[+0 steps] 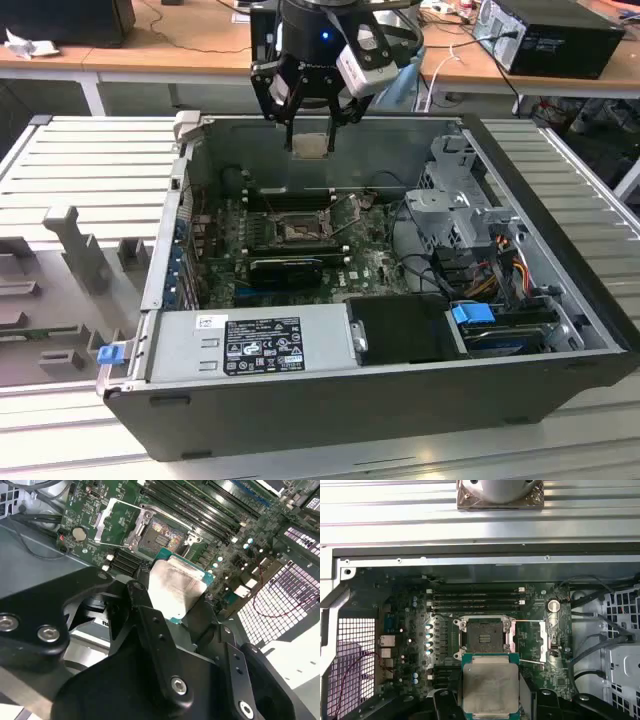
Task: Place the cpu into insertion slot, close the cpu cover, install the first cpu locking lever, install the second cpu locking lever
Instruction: 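Place the cpu into insertion slot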
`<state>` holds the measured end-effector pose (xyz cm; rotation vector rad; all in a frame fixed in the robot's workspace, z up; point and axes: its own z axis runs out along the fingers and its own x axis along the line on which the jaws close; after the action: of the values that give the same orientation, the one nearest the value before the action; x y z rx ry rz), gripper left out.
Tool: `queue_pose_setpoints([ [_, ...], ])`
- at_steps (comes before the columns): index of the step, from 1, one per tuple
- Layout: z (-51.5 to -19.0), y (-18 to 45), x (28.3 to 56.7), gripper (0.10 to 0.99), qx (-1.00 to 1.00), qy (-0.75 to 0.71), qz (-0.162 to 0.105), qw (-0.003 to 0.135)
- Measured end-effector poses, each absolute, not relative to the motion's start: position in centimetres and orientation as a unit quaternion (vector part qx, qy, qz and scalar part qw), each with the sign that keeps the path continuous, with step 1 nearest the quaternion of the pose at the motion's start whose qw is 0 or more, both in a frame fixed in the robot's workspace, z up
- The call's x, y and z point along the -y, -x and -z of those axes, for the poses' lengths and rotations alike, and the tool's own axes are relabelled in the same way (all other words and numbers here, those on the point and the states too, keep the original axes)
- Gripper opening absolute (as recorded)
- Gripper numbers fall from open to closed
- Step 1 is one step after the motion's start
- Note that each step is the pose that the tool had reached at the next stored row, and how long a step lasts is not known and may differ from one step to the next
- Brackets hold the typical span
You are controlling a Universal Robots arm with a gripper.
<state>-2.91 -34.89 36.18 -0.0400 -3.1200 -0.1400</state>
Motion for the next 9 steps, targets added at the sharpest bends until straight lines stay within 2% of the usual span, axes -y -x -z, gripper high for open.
queue_pose_setpoints([
  [9,-36.18,2.91,34.89,0.541,0.998,0.053,0.045,0.007],
])
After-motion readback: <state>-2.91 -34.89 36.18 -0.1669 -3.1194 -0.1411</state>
